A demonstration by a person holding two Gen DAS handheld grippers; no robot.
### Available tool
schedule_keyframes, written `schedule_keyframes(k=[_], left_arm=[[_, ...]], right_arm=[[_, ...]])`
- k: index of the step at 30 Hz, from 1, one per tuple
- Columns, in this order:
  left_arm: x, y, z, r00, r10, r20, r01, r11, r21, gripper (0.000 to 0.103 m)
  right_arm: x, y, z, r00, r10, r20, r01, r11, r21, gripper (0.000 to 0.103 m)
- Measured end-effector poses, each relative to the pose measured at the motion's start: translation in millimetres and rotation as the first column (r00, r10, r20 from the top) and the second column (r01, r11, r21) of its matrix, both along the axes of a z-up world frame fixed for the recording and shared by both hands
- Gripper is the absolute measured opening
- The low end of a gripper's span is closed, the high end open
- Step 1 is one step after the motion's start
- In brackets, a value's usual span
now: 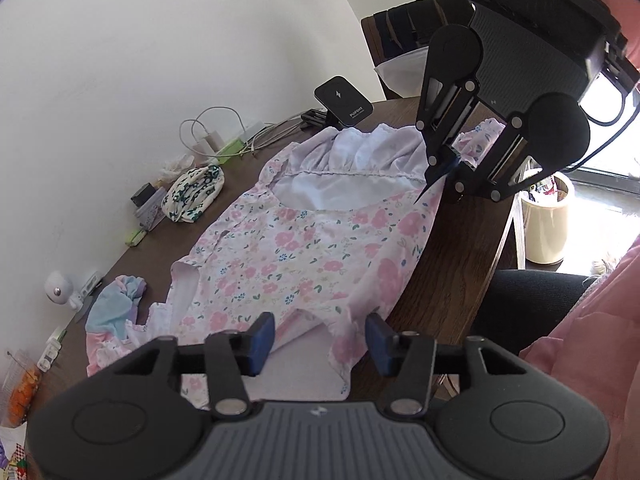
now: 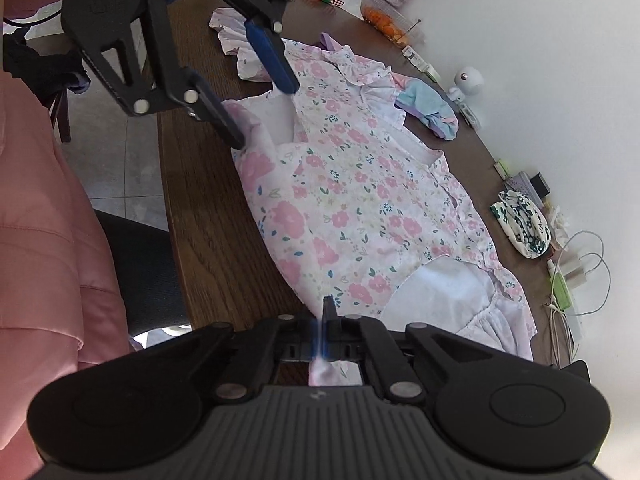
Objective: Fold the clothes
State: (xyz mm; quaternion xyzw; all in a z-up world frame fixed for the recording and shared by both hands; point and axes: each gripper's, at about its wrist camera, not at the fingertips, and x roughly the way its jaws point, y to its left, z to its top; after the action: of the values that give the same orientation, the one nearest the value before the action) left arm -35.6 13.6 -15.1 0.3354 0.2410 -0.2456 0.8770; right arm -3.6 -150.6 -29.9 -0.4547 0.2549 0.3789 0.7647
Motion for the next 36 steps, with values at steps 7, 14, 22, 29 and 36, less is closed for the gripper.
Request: schedule_keyframes(k=[7,14,22,29,36], left_arm=[[1,84,-6,0.968,0.249,0.016,-0.250,0.963,0.098,0.057],[10,105,-17,0.971,0.239,-0.001,-0.236,0.959,0.159,0.057],[32,92,-25,0.977,0.209,-0.036,-0.199,0.961,0.192,0.008],[25,95,-15,0.976,0.216,0.024,-0.217,0.959,0.185,0.001],[33,93,-6,0.970,0.230,0.080,-0.243,0.941,0.234,0.000]], right_arm=[[7,5,4,1.000,-0.010,-0.019,0.010,1.000,-0.017,0.002],[12,10,8,0.999,-0.046,-0.024,0.046,0.999,-0.014,0.002],[13,11,9,0.997,-0.071,-0.024,0.070,0.997,-0.014,0.002],[13,8,9,0.998,-0.059,-0.032,0.058,0.998,-0.021,0.002],[22,10,16,1.000,-0.024,-0.016,0.023,0.998,-0.056,0.002]])
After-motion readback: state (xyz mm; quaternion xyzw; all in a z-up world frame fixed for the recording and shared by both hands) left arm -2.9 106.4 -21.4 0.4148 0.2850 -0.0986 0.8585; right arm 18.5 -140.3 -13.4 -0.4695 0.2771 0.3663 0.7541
